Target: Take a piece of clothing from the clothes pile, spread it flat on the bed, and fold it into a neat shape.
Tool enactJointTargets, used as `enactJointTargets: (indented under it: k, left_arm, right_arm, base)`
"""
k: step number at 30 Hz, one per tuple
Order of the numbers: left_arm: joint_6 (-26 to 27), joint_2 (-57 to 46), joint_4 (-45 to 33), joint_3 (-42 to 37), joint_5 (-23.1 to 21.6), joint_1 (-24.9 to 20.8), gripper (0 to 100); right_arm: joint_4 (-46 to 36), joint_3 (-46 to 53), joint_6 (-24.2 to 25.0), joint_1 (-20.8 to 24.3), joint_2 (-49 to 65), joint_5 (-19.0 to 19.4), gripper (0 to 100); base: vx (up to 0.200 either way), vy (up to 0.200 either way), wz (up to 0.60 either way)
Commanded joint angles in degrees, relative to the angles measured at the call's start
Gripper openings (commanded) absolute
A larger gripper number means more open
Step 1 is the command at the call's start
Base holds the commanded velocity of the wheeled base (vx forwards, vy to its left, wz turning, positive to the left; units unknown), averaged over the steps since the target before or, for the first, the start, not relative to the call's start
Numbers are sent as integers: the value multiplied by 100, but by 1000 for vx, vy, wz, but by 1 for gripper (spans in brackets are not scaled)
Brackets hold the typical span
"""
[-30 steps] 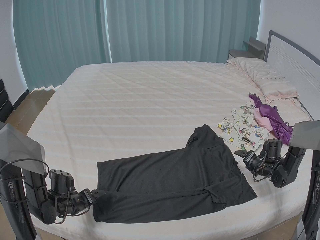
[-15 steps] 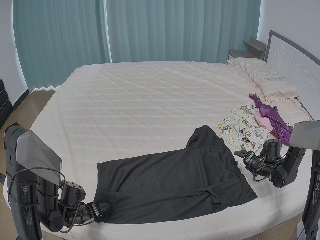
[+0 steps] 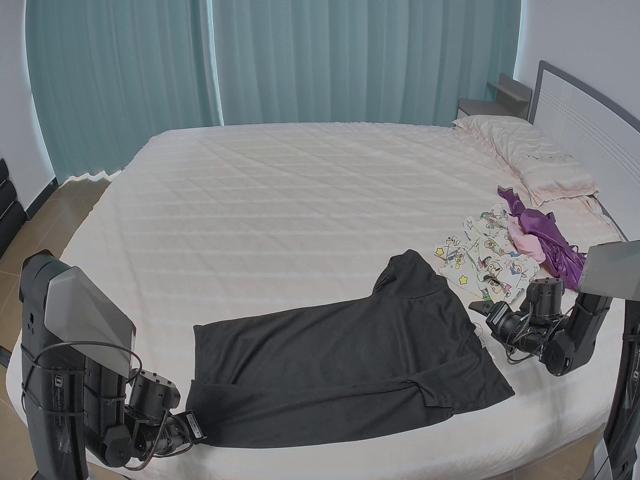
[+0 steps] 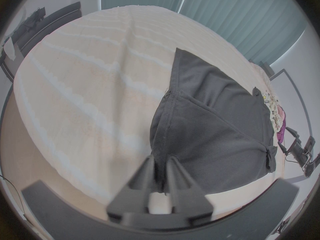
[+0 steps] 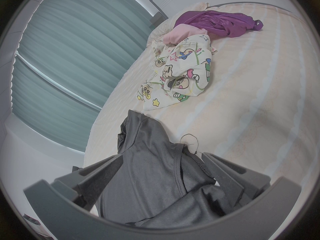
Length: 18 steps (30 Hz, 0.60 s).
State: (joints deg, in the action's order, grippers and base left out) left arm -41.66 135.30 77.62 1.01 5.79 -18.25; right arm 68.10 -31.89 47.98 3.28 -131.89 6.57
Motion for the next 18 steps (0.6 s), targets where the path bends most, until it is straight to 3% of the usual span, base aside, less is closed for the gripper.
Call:
enactJointTargets:
  k: [1, 7, 15, 16, 18]
  left_arm:
    - [8, 5, -142, -101, 54, -12, 0]
    - [26, -224, -669, -101, 54, -214, 0]
    - [8, -232, -687, -101, 54, -214, 0]
    - [0, -241, -678, -101, 54, -214, 100]
    - [0, -303, -660, -101, 54, -205, 100]
  right_arm:
    - [2, -1, 1, -3, -3, 2, 100]
    - [2, -1, 1, -3, -3, 2, 100]
    - [2, -1, 1, -3, -3, 2, 100]
    - [2, -1, 1, -3, -3, 2, 100]
    - [2, -1, -8, -3, -3, 2, 100]
  base:
    - [0, 0, 0]
    - [0, 0, 0]
    - [0, 0, 0]
    - [0, 0, 0]
    - [0, 0, 0]
